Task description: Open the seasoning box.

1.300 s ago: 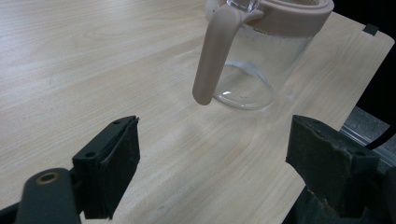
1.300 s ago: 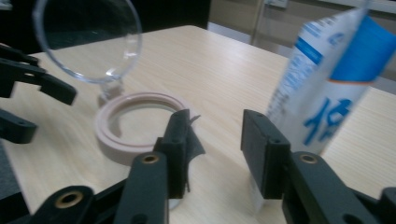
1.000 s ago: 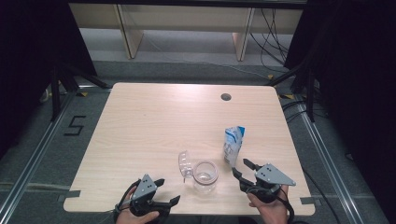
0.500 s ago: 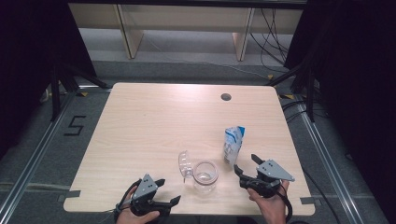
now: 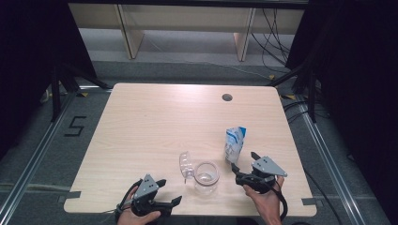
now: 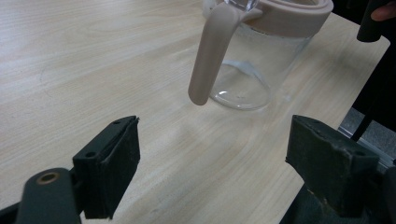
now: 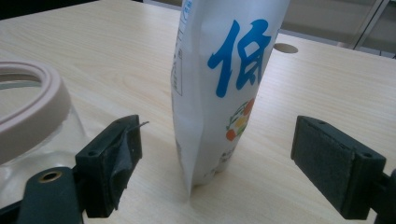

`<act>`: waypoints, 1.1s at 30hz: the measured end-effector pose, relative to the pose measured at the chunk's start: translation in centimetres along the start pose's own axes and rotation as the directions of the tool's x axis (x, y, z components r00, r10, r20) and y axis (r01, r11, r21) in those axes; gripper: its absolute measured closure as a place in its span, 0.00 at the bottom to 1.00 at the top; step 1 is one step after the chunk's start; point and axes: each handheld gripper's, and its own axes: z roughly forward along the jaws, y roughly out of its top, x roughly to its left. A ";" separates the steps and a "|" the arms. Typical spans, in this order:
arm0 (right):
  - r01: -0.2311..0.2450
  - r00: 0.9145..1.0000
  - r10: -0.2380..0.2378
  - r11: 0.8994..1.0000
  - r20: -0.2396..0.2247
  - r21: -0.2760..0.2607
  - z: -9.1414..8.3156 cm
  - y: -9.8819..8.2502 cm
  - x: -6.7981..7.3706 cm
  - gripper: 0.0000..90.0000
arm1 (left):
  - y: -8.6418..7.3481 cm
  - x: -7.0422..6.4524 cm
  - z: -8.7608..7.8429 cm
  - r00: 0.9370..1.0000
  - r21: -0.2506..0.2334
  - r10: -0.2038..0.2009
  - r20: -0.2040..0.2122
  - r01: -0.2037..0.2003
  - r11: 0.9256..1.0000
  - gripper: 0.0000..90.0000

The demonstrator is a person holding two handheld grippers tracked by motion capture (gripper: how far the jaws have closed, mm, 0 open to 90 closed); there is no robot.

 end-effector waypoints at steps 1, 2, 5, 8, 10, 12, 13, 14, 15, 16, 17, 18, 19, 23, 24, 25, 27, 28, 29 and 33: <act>0.003 1.000 -0.003 1.000 -0.001 -0.011 0.3 0.0 0.0 0.19 | 0.0 0.0 0.0 1.000 -0.003 0.001 -0.003 -0.001 1.000 0.19; -0.003 1.000 0.003 1.000 -0.002 -0.008 0.4 0.0 0.0 0.19 | 0.1 0.0 -0.1 1.000 0.007 0.028 -0.007 -0.027 1.000 0.19; -0.004 1.000 0.004 1.000 0.010 -0.009 0.7 0.1 0.2 0.19 | 0.0 -0.1 -0.1 1.000 0.005 0.010 0.001 -0.010 1.000 0.19; -0.001 1.000 0.001 1.000 0.010 -0.017 1.2 0.1 0.2 0.19 | 0.0 -0.2 -0.1 1.000 0.001 0.005 -0.009 -0.005 1.000 0.19; -0.008 1.000 0.008 1.000 0.012 -0.014 1.4 0.0 0.1 0.19 | 0.0 0.0 -0.1 1.000 0.000 0.028 -0.003 -0.028 1.000 0.19; -0.006 1.000 0.006 1.000 0.022 -0.006 1.6 0.0 0.1 0.19 | 0.0 -0.1 -0.1 1.000 -0.002 0.016 -0.004 -0.016 1.000 0.19; -0.009 1.000 0.010 1.000 0.023 -0.006 1.8 0.0 0.0 0.19 | 0.0 -0.1 -0.1 1.000 0.004 0.005 0.000 -0.005 1.000 0.19; -0.007 1.000 0.007 1.000 0.029 0.003 1.8 0.0 0.0 0.19 | 0.0 -0.1 -0.1 1.000 0.006 0.020 0.002 -0.020 1.000 0.19; -0.015 1.000 0.015 1.000 0.019 -0.005 1.9 0.0 -0.1 0.19 | 0.0 -0.2 0.0 1.000 -0.005 0.009 -0.002 -0.009 1.000 0.19; -0.013 1.000 0.013 1.000 0.020 -0.001 2.0 0.0 -0.1 0.19 | 0.0 -0.3 0.0 1.000 -0.006 0.003 -0.008 -0.003 1.000 0.19; -0.011 1.000 0.011 1.000 0.029 -0.005 2.1 -0.1 -0.1 0.19 | 0.0 -0.2 0.0 1.000 -0.002 0.007 -0.007 -0.007 1.000 0.19; -0.011 1.000 0.011 1.000 0.022 -0.007 2.2 -0.1 -0.1 0.19 | 0.0 -0.2 0.0 1.000 -0.002 0.007 0.002 -0.007 1.000 0.19; -0.009 1.000 0.010 1.000 0.024 -0.008 2.3 -0.1 -0.1 0.19 | 0.0 -0.2 0.0 1.000 0.004 0.010 0.005 -0.010 1.000 0.19; -0.010 0.999 0.010 1.000 0.038 -0.007 2.4 0.0 -0.1 0.19 | 0.0 -0.1 0.1 1.000 0.004 0.010 0.004 -0.010 1.000 0.19; -0.002 0.999 0.002 1.000 0.039 -0.020 2.6 0.0 -0.2 0.19 | 0.0 -0.1 0.0 1.000 0.004 0.010 0.004 -0.010 1.000 0.19; -0.002 0.999 0.003 1.000 0.036 -0.030 2.7 0.0 -0.2 0.18 | 0.0 -0.1 0.0 1.000 0.002 0.008 0.003 -0.008 1.000 0.19; -0.022 0.999 0.023 0.999 0.032 -0.023 2.8 0.0 -0.2 0.18 | 0.0 -0.1 0.0 1.000 0.002 0.008 0.003 -0.008 1.000 0.19; -0.026 0.999 0.027 0.999 0.032 -0.027 2.8 0.0 -0.2 0.18 | 0.0 -0.2 0.1 1.000 -0.001 0.008 0.001 -0.008 1.000 0.19; -0.021 0.999 0.022 0.999 0.027 -0.026 2.9 0.0 -0.2 0.18 | 0.0 -0.1 0.0 1.000 0.003 0.009 0.005 -0.009 1.000 0.19; -0.015 1.000 0.016 1.000 0.025 -0.026 3.3 0.0 0.0 0.18 | 0.0 -0.1 0.0 1.000 0.002 0.009 -0.002 -0.009 1.000 0.19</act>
